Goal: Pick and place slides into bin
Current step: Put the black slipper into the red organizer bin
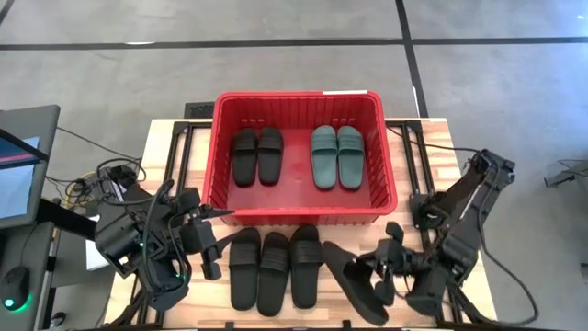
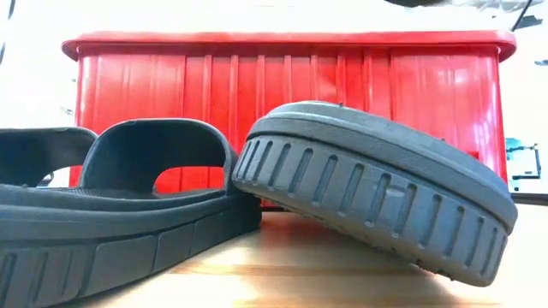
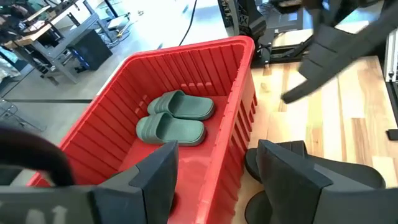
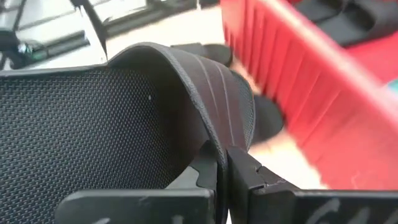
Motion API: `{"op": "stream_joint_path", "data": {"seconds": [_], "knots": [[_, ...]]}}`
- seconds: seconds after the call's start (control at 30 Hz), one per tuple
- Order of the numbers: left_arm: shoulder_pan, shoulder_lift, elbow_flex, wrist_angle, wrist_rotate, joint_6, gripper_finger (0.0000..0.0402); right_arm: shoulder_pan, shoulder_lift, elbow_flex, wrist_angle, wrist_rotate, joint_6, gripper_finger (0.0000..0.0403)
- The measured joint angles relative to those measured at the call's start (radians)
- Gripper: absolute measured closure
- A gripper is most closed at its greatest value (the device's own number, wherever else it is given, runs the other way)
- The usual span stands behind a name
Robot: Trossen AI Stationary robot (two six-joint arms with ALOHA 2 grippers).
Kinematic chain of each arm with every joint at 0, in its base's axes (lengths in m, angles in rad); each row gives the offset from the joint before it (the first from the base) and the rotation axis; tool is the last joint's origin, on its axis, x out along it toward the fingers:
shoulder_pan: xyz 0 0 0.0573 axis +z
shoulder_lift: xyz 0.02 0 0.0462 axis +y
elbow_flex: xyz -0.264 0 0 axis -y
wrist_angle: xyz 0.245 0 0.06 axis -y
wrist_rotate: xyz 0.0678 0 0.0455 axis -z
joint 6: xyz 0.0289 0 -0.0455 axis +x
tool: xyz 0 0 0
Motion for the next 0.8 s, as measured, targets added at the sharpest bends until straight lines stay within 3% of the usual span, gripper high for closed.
{"op": "stream_joint_path", "data": {"seconds": [0.4,0.8], "knots": [[0.0,0.0,0.0,0.0,0.002,-0.011,0.0195,-0.229,-0.129,0.0,-0.007,0.027,-0.396,0.0402],[0.0,0.0,0.0,0.0,-0.054,-0.049,0.0195,-0.57,-0.219,0.0,-0.077,0.019,-0.834,0.0402]]}}
